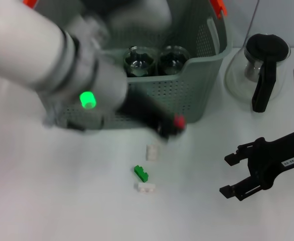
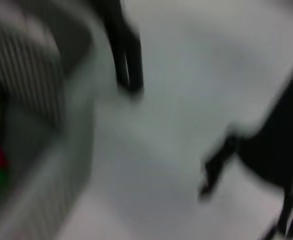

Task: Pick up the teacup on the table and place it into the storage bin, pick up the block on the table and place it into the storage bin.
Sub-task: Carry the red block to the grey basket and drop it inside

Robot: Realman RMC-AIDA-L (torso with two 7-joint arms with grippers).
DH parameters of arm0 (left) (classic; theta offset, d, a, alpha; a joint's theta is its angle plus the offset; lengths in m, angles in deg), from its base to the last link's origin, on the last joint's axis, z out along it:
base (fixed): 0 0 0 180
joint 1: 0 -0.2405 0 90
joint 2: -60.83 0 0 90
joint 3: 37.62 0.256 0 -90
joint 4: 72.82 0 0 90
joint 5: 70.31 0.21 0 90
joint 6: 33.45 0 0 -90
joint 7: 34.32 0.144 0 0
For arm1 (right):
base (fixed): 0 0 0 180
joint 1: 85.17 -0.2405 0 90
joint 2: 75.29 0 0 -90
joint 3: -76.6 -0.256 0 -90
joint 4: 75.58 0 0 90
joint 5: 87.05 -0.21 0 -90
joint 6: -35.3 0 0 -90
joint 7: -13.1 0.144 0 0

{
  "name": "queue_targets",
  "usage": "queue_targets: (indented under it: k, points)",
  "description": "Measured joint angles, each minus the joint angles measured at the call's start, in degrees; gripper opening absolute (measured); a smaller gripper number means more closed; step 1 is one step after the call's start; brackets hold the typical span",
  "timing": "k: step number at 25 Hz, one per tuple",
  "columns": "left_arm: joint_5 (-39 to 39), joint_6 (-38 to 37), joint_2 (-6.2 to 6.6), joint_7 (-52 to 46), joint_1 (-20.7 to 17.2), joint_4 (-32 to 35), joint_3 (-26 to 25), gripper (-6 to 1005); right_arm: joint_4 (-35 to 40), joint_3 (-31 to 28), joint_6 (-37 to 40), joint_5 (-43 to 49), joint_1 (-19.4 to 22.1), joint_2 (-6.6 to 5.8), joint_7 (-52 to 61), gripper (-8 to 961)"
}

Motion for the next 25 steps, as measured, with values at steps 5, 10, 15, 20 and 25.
queue_targets:
  k: [5,10,15,20,25]
  points:
    - [-3.8,9.9,0.23,8.4,2.7,-6.7,-13.6,186,-0.4,0.0,0.0,0.0,-0.1,0.0,0.5,945]
    - [-3.2,20.6,2.06,11.4,7.5,-19.2,-20.6,186,-1.1,0.0,0.0,0.1,-0.6,-0.21,1.3,945]
    - [-2.1,30.0,3.77,12.5,10.1,-29.3,-21.1,230,-1.1,0.0,0.3,0.2,-1.2,-0.28,2.1,945]
    - [-1.0,34.5,4.26,13.1,10.7,-31.4,-21.7,461,-1.1,0.0,0.4,0.3,-1.4,-0.26,2.1,945]
    - [-5.9,25.4,3.89,17.0,9.5,-22.4,-22.1,621,-1.2,0.0,0.2,0.3,-1.5,-0.24,2.4,945]
